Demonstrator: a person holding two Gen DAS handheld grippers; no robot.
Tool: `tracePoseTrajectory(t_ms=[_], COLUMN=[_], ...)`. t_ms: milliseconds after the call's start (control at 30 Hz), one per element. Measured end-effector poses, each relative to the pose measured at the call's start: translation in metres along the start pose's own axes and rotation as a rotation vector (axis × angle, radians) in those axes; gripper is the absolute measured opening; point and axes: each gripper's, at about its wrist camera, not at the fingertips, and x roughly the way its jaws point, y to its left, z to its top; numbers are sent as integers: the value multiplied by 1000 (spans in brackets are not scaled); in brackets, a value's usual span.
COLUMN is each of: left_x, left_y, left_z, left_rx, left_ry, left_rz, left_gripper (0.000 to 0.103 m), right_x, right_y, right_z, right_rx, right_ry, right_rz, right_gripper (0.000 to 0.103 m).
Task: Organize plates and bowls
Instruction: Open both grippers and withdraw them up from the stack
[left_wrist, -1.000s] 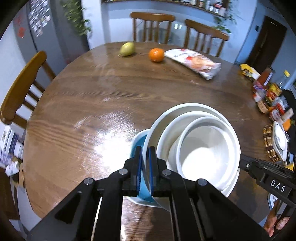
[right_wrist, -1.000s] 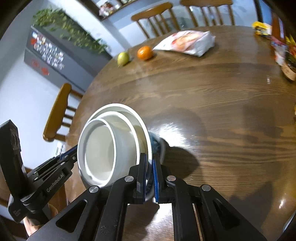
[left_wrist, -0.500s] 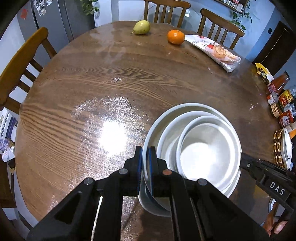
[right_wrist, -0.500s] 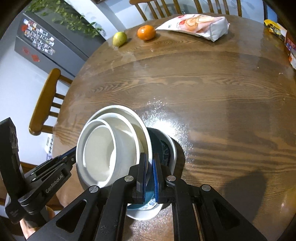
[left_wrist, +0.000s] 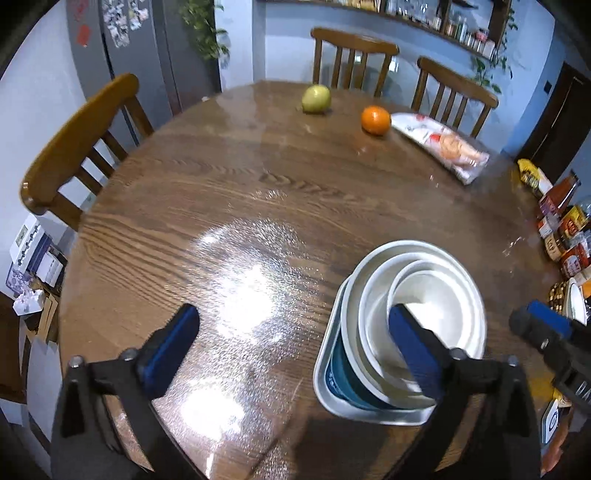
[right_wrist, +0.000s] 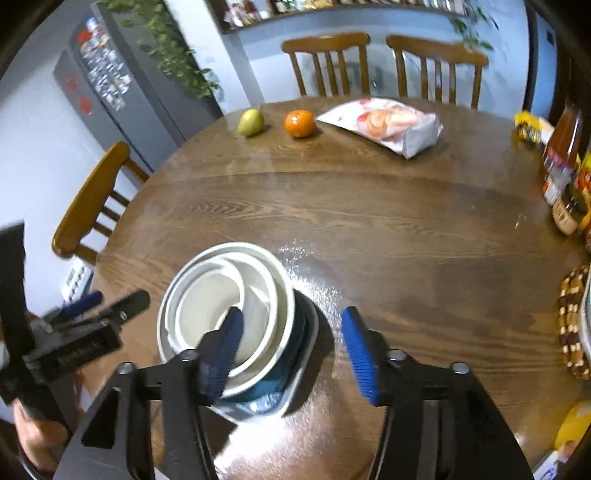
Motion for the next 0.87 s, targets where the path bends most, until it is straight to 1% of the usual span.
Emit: tracePoseTrajectory(t_ms=[100, 167, 233, 367, 467, 600, 733, 867], left_x=[-19, -27, -33, -41, -44, -50, -57, -58], left_y=[3, 1, -4, -11, -17, -22, -26, -28], left_z=[-8, -12, -15, -28, -37, -48, -57, -61], left_rx=[-13, -14, -6, 0, 16, 30, 37, 32], left_ry=[-39, -46, -52, -30, -18, -22, -61, -54], left_rz=[6, 28, 9, -44, -46, -20, 11, 30], left_gripper=[102, 102, 102, 102, 102, 102, 102, 102], right_x=[-8, -12, -17, -21, -24, -24, -27, -30], right_y=[5, 6, 8, 14, 18, 21, 21, 21], right_z=[-13, -21, -30, -42, -51, -60, -70, -75], right_rx=[-39, -55, -83, -123, -145, -153, -153, -153], right_ry=[0, 5, -5, -8, -7, 1, 7, 14], right_rz=[-19, -37, -53, -61, -65, -56, -43, -37], right_gripper=[60, 83, 88, 88, 88, 88, 88, 88])
